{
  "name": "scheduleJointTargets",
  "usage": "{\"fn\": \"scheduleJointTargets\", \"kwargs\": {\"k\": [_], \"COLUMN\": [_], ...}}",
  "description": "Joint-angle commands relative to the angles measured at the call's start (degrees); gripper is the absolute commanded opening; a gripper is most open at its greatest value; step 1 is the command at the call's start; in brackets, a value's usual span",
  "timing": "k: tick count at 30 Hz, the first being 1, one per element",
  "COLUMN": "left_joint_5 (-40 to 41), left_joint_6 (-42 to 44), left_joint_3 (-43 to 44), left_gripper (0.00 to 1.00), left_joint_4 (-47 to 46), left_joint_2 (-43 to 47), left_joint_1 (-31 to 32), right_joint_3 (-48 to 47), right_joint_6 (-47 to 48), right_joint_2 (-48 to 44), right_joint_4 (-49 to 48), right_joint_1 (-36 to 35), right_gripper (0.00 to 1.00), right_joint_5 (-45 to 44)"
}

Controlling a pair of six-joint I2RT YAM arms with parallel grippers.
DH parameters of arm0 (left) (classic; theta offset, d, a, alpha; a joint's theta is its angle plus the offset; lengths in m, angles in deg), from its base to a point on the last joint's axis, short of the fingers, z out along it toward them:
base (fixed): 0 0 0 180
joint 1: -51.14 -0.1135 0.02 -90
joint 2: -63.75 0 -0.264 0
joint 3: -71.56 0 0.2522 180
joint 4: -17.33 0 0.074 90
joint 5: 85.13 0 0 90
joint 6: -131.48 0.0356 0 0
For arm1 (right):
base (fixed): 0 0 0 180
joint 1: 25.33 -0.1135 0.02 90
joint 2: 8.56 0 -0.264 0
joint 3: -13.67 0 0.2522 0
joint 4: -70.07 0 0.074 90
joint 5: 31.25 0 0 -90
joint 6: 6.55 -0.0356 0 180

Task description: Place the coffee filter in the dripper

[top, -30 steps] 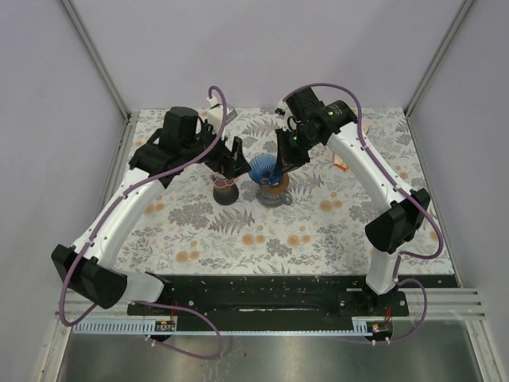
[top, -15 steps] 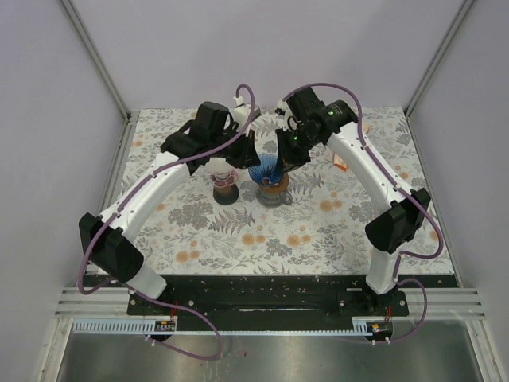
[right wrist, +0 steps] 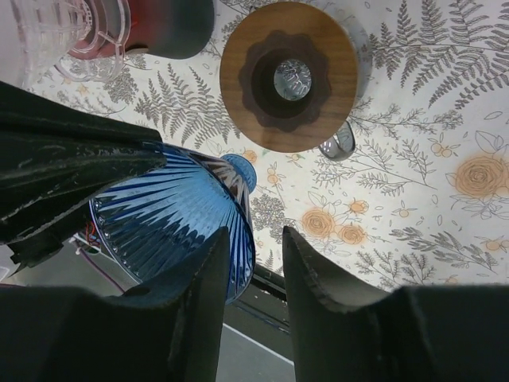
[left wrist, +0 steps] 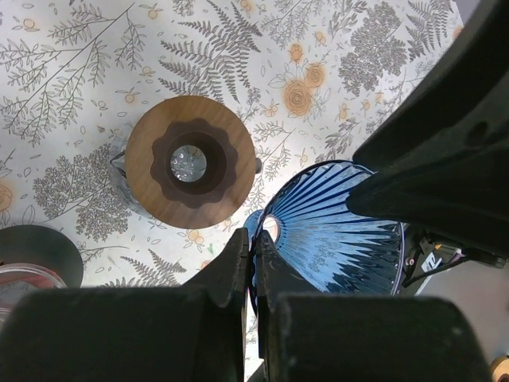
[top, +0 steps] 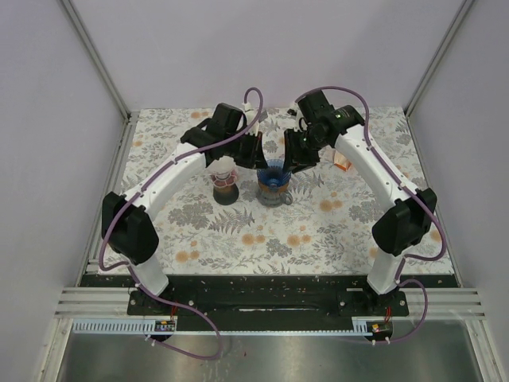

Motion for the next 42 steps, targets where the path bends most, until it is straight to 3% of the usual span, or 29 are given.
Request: {"fn": "scheduleJointTargets", "kwargs": {"k": [1, 5, 12, 15, 28, 42], "left_joint_5": [2.0, 2.9, 2.1, 3.6, 7.2, 6.5], "left_joint_6": [-3.2, -5.4, -7.1, -6.9, -4.2, -2.2], "left_joint_3": [3.3, 3.2, 4.1, 4.4, 4.8, 7.2], "left_gripper": [0.00, 0.00, 0.00, 0.00, 0.00, 0.00], "left_joint_4": [-3.1, -5.8, -6.2, -6.2, -6.2, -5.0], "left_joint_2": [0.0, -0.9, -4.1, -4.9, -5.7, -5.9], "left_joint_1": [-0.3, -1.5, -1.7, -1.8, -1.7, -0.5], "right_joint_3": [2.0, 2.0, 0.7, 1.1, -0.2, 0.1], "right_joint_6": [0.7, 0.4, 0.4, 0.4, 0.6, 1.2], "right_joint_2": [-3.8, -3.1, 0.4, 1.0, 5.4, 3.2], "right_joint_4": [-5.1, -7.4, -8.4, -8.9, -10.6, -9.8], "right_joint_1": [0.5, 0.7, 1.7, 2.5, 4.0, 4.7], "right_gripper": [0.42, 0.37, 0.08, 0.01, 0.00, 0.00], "right_joint_5": [-3.0, -3.8, -3.2, -3.9, -1.5, -3.0]}}
